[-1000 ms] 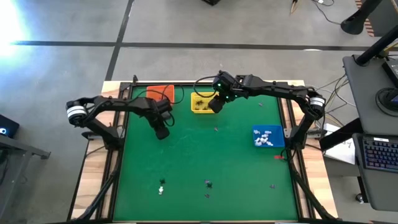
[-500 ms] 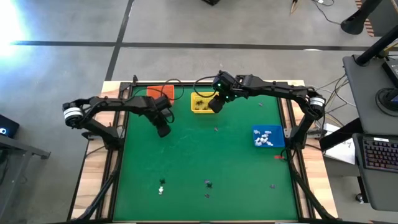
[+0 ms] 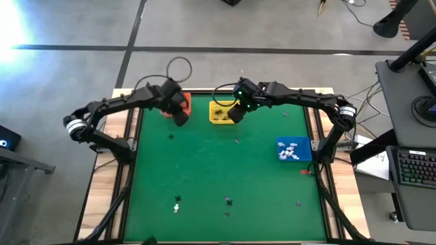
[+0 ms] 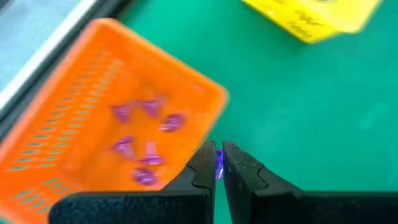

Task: Sort Halloween decoration
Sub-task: Put the violet hat toy into the orange basket

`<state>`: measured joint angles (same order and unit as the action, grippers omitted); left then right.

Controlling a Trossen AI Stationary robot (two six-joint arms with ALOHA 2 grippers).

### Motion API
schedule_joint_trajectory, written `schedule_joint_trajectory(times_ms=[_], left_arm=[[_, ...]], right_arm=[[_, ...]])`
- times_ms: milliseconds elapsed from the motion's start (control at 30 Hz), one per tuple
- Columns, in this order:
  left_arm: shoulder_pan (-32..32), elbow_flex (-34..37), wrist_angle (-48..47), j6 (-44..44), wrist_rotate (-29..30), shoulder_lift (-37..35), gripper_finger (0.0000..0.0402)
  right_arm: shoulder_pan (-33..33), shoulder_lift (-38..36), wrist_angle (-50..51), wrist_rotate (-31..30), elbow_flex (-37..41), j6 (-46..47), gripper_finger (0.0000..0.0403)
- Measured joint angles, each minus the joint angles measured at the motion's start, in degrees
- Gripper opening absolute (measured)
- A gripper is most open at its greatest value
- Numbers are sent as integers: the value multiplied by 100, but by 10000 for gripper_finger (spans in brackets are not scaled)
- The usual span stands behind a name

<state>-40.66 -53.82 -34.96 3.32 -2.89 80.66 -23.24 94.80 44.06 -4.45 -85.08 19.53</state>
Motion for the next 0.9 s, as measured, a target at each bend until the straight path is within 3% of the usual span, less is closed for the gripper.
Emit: schedule_joint_trajectory(times_ms=[367, 733, 900], left_arm=[[-1144, 80, 19, 553, -123, 71, 0], [-1174, 85, 42, 969, -119, 447, 1], [-1174, 23, 138, 1018, -96, 445, 25]], right_arm=[[0, 0, 18, 9, 0, 343, 139], [0, 0, 18, -2, 0, 416, 139], [5, 0, 18, 1, 0, 839, 139]])
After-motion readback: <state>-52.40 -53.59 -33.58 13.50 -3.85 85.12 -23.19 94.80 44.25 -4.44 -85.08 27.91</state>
